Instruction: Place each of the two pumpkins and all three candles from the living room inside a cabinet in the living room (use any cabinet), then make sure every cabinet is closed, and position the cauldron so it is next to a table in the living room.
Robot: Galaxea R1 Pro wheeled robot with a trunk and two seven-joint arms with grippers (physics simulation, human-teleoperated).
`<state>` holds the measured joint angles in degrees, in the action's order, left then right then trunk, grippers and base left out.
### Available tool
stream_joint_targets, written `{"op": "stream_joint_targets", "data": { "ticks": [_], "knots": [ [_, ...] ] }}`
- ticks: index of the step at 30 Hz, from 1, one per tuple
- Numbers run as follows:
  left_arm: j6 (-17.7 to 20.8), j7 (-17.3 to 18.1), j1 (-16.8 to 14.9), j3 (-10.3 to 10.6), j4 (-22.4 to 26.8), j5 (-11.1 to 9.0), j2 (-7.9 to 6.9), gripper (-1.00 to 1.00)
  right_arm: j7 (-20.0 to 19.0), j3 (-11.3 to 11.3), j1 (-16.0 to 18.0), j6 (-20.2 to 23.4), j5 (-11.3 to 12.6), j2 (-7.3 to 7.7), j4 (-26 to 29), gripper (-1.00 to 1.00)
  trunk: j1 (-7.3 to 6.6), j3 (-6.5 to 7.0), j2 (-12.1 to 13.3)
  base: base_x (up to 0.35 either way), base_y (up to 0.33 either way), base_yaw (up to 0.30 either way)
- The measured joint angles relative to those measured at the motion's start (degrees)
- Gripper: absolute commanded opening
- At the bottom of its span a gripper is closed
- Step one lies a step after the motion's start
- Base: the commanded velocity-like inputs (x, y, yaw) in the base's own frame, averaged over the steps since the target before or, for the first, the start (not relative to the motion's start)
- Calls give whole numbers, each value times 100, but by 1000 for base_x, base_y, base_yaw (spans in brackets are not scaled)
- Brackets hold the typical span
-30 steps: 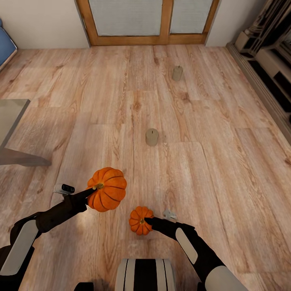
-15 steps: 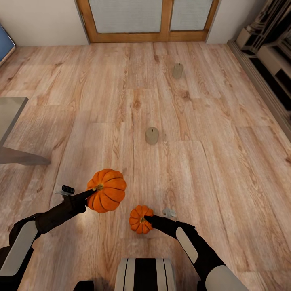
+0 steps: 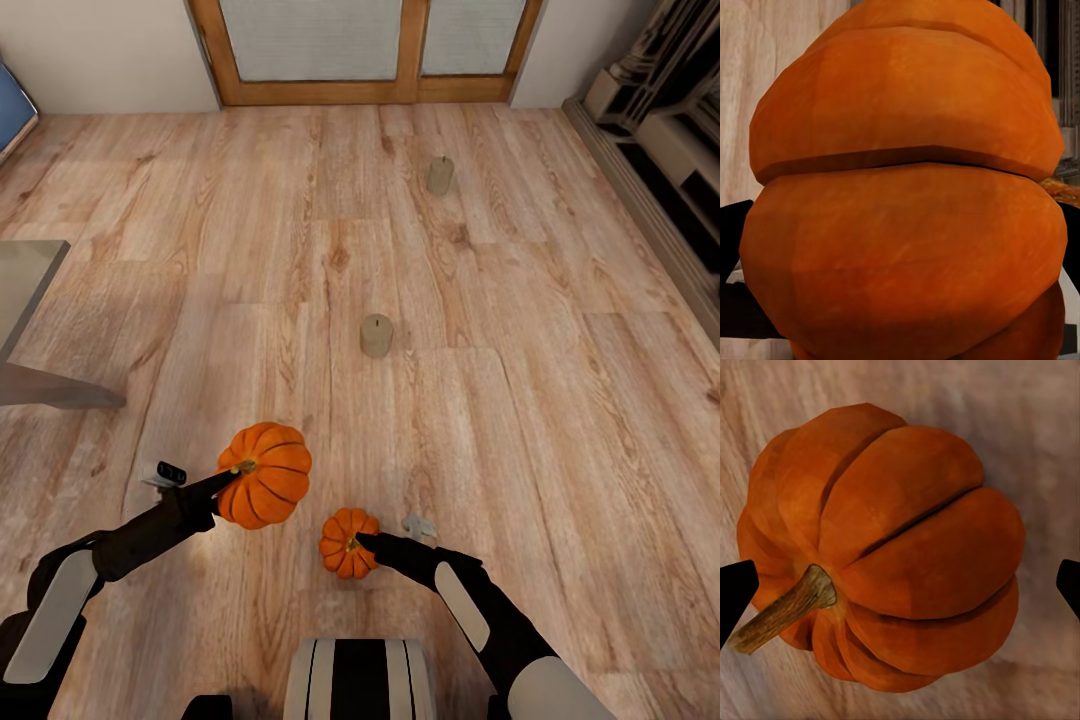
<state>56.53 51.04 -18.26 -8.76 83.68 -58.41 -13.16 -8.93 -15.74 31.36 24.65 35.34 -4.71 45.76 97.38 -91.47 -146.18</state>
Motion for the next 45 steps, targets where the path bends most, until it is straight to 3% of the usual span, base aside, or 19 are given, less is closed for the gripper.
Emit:
{"op": "stream_joint_targets", "data": {
  "ticks": [13,20,45],
  "knots": [
    [1,0,0,0,-3,-1,5,-100,72,-13,0,5,-38,-21,-18,100,0,0,0,8,7,0],
    [1,0,0,0,0,0,5,-100,513,-27,0,60,-43,-46,-59,100,0,0,0,0,0,0],
    [2,1,0,0,0,2,7,-100,486,-54,0,59,-19,-20,-54,100,5,-44,-3,0,0,0]
  ]
}}
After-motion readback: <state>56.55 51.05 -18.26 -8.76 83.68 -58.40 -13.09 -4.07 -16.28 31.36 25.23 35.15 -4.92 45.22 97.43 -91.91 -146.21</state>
